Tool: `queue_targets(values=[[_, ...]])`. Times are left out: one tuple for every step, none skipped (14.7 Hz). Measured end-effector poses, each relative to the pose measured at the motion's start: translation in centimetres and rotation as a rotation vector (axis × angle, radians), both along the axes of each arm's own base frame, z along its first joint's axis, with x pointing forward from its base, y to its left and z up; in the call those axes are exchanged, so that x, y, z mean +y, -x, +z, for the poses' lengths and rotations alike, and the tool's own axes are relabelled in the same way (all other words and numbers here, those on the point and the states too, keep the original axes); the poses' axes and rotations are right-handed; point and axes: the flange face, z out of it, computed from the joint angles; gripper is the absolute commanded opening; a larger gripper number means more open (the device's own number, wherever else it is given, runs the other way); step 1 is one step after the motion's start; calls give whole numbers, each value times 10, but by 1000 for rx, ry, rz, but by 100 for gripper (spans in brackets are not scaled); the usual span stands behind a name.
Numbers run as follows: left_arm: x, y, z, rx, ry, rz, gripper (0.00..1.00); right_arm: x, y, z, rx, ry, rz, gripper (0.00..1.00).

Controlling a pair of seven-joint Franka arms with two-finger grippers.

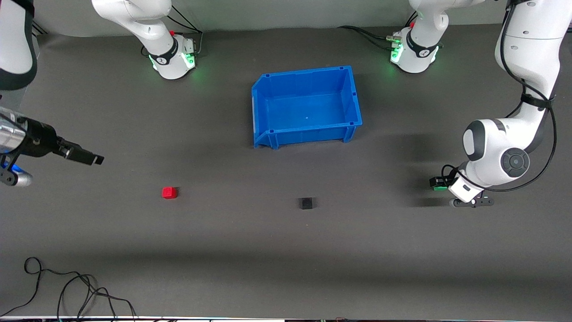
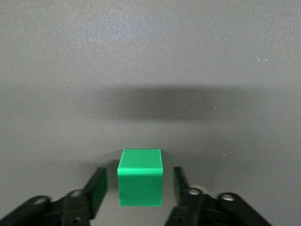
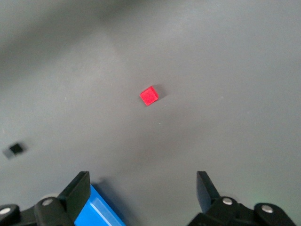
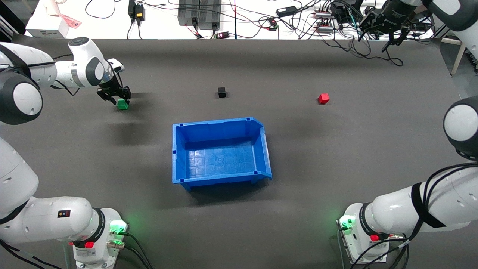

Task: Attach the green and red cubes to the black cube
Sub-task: 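Close the left gripper on the green cube while the right gripper grasps the red cube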

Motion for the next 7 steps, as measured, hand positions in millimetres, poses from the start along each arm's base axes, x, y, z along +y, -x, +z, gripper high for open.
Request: queue_targets(values=[[0,0,0,-1,0,-2,29,0,-7,-11,20,7,-51,100],[0,-1,1,-4,-1,-2,24,-1,-14,-24,38,15,-108,100],[0,-2,2,-7,-1,-4,23,-2,-21,-37,49,23,-176,100],[-1,-4,4,-12,-2,-8,23,-2,-28,-50,66,22,-249,100],[-2,-7,6,-19,-2,-11,24,0,-33,-64,94,5,-322,100],[-4,-11,10,-29,-1,-14,24,1,-36,-79,130,-14,-392,100],[-8,-14,14,-38,0,-16,23,-1,-41,-96,162,-27,-459,100]])
